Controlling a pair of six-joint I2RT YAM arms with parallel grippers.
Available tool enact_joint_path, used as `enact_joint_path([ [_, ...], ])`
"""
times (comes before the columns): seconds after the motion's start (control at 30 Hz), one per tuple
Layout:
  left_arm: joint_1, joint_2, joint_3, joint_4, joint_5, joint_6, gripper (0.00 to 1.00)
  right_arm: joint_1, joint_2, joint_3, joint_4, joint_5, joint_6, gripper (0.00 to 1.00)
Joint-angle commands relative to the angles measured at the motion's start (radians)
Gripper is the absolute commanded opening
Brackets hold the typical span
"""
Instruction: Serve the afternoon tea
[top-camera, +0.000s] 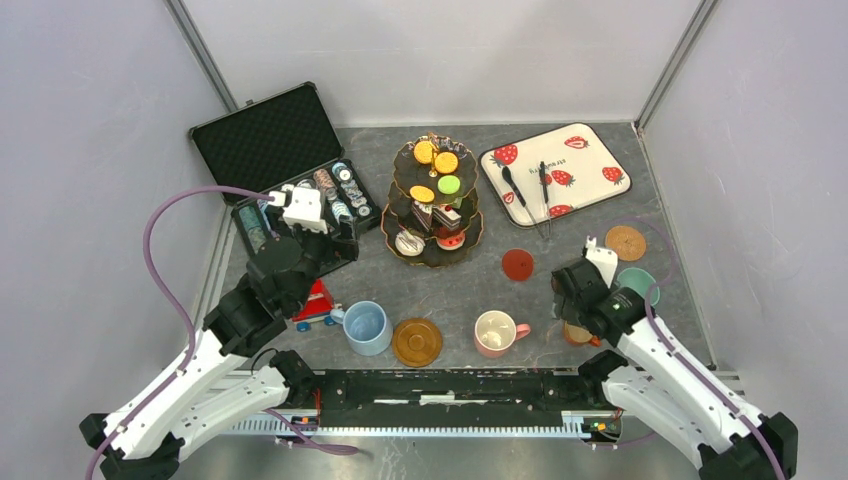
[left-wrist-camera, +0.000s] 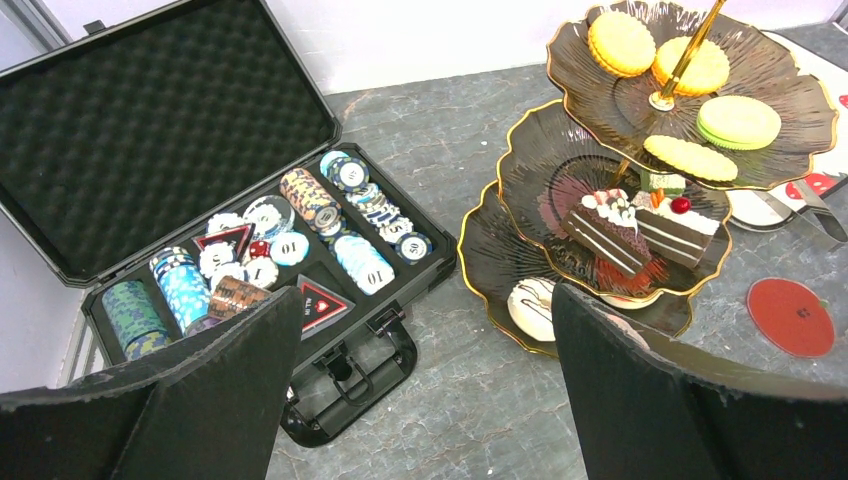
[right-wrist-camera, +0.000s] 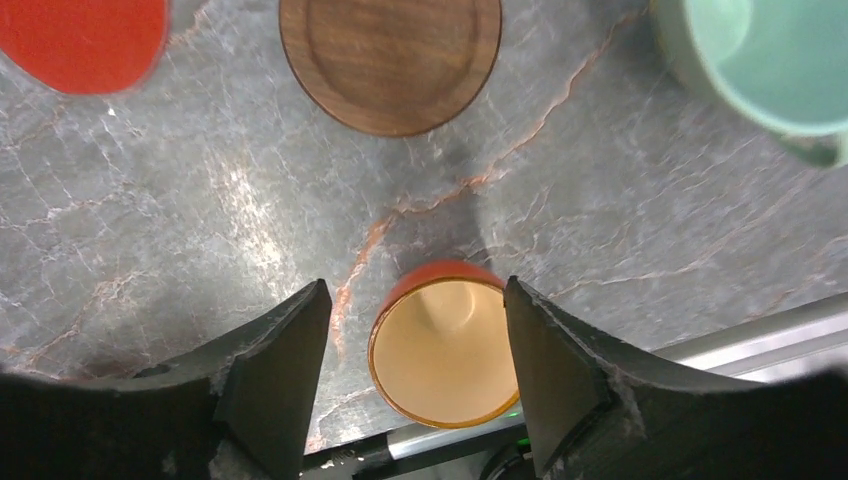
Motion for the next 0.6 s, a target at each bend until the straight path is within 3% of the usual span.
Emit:
enact_joint_path([
  [0.0, 0.007, 0.006, 0.010, 0.020, 0.010, -0.043, 0.99, 0.001, -0.054, -0.099, 0.046, -0.083, 0.106, 0.69],
  [0.13, 0.010, 0.010, 0.010, 0.016, 0.003, -0.043, 0.99, 0.001, -0.007, -0.154, 0.113, -0.129, 0.107, 0.66],
  [0.27, 0.013, 0.005, 0.009, 0.017, -0.002, -0.043, 0.99, 0.001, 0.049, -0.138, 0.154, -0.112, 0.110, 0.56],
  [0.37, 0.013, 0.006, 0.009, 0.017, -0.003, -0.043, 0.99, 0.000, 0.072, -0.115, 0.173, -0.088, 0.126, 0.39],
  [0.53, 0.016, 0.006, 0.010, 0.017, 0.001, -0.043, 0.99, 0.001, 0.124, -0.046, 0.210, -0.058, 0.191, 0.00],
  [0.57, 0.018, 0.007, 0.010, 0.015, 0.001, -0.043, 0.99, 0.001, 0.146, -0.022, 0.201, -0.049, 0.219, 0.00],
])
